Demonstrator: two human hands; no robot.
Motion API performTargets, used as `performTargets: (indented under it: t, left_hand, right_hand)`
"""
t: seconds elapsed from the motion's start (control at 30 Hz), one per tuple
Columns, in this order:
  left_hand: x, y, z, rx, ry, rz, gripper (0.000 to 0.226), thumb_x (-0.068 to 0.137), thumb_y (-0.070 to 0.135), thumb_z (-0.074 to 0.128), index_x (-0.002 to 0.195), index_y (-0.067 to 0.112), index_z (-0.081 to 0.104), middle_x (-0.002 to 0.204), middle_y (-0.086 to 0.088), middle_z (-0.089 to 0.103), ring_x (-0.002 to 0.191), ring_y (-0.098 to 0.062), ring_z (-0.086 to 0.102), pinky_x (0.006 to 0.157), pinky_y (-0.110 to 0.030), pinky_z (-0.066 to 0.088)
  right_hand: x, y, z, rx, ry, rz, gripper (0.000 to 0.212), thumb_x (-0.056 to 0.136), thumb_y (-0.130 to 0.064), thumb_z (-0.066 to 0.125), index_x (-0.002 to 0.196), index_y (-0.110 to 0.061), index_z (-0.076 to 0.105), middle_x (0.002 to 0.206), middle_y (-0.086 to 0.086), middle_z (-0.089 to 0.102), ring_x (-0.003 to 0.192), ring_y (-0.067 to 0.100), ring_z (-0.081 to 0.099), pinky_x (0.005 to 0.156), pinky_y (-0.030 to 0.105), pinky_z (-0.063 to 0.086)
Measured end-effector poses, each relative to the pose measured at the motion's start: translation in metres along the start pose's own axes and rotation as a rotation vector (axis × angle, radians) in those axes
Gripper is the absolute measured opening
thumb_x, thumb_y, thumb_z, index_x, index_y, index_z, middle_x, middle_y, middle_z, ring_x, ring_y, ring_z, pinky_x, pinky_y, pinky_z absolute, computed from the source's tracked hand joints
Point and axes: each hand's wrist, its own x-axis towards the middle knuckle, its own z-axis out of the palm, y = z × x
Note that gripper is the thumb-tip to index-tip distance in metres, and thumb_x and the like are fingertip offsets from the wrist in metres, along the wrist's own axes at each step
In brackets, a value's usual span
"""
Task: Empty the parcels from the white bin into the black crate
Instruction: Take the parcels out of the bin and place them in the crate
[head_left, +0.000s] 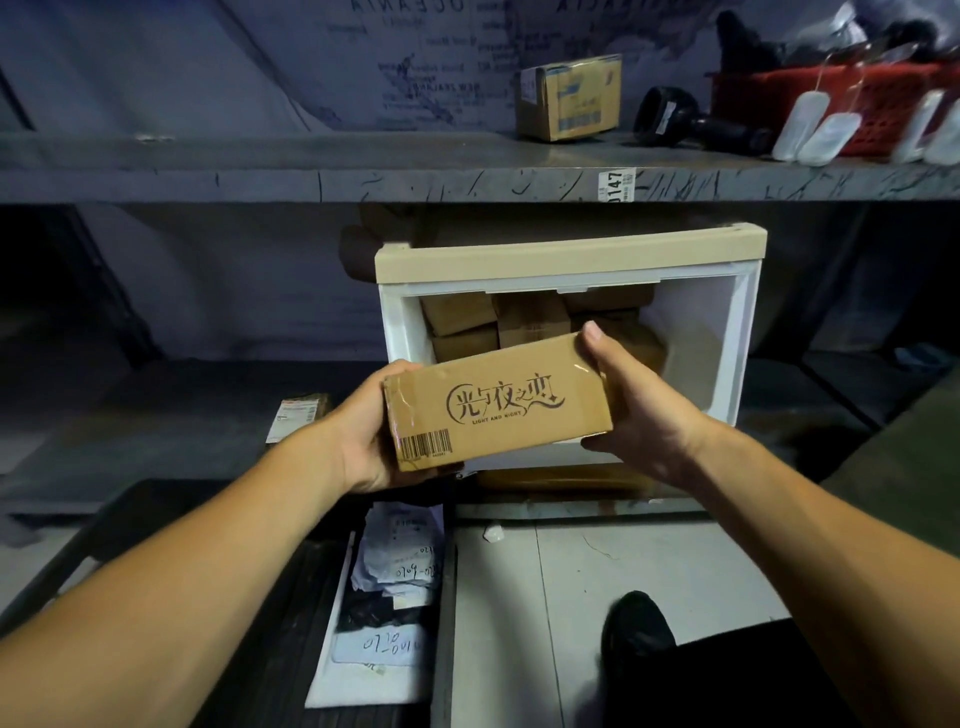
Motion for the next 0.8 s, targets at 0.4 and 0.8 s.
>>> performTargets:
  t: [0.4, 0.8]
  left_hand:
    - [-0.006, -0.006, 0.005, 0.104, -0.14, 0.063, 0.087, 0.061, 0.093, 0.05, 0.126, 0.036, 0.059, 0.136, -0.011, 0.062, 0.125, -0.048, 0.055, 0.104, -0.08, 0.026]
    - [-0.01, -0.004, -0.003, 0.168, -0.113, 0.006, 0.084, 0.055, 0.093, 0.051, 0.117, 0.037, 0.061, 0.13, -0.012, 0.065, 0.113, -0.05, 0.061, 0.094, -0.069, 0.047]
  right_hand:
    - [-0.006, -0.004, -0.014, 0.157, 0.17, 0.294, 0.079, 0.073, -0.092, 0.048, 0.117, -0.029, 0.066, 0.127, 0.019, 0.06, 0.116, 0.042, 0.057, 0.093, 0.059, 0.052]
    - [-0.015, -0.003, -0.01, 0.114, 0.087, 0.398, 0.085, 0.072, -0.093, 0.044, 0.125, -0.029, 0.059, 0.128, 0.025, 0.059, 0.116, 0.044, 0.059, 0.083, 0.057, 0.056]
